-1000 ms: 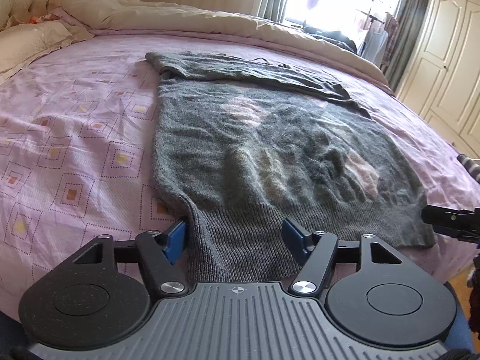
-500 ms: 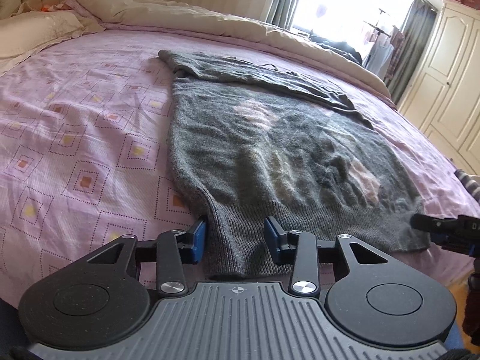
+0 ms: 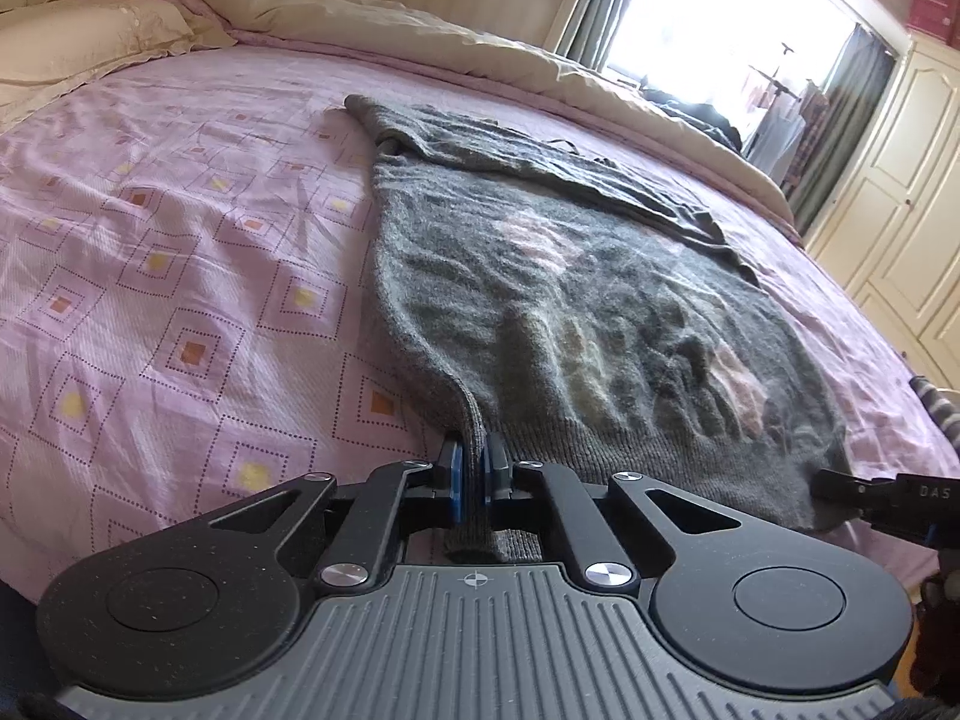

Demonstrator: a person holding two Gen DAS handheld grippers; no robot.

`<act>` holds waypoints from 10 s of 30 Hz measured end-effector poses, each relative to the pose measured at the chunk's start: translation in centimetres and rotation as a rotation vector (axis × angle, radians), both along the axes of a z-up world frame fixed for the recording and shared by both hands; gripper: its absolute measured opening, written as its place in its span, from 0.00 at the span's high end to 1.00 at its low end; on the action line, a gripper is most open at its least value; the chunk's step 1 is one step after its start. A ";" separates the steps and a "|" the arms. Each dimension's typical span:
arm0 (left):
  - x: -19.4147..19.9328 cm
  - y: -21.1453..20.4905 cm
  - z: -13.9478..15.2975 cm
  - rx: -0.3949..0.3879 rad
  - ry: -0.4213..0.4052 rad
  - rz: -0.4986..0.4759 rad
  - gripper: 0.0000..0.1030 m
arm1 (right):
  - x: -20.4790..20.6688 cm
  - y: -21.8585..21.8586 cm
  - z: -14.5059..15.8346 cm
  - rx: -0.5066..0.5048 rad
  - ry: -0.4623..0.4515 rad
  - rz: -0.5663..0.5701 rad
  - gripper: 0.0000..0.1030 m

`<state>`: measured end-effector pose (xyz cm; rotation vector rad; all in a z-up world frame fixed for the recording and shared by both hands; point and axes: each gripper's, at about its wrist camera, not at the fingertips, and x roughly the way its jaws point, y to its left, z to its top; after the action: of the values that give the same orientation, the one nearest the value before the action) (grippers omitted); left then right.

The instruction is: Fold small clothes

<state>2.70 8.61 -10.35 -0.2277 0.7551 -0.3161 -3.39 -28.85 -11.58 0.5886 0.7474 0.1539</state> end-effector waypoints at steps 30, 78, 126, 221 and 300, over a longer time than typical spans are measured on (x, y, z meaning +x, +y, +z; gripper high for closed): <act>23.3 -2.9 13.3 -0.077 -0.330 -0.017 0.95 | 27.8 -7.5 8.7 0.136 -0.271 -0.103 0.86; 31.2 -6.7 1.0 0.287 -0.113 -0.068 0.27 | 36.1 -1.5 1.4 -0.402 -0.048 0.025 0.40; 20.9 -5.1 -0.2 0.277 -0.182 -0.023 0.17 | 31.9 -10.0 -1.3 0.158 -0.014 -0.009 0.00; 15.8 6.0 3.5 0.086 0.032 0.098 0.22 | 40.1 22.5 5.8 -0.221 0.091 0.477 0.61; 28.6 1.2 1.6 0.138 0.010 0.049 0.22 | 41.9 10.7 2.5 -0.220 -0.106 0.377 0.44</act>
<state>31.29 9.81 -8.72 -0.1170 0.7767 -0.2156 38.46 -18.15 -9.07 0.2235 0.7554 0.4419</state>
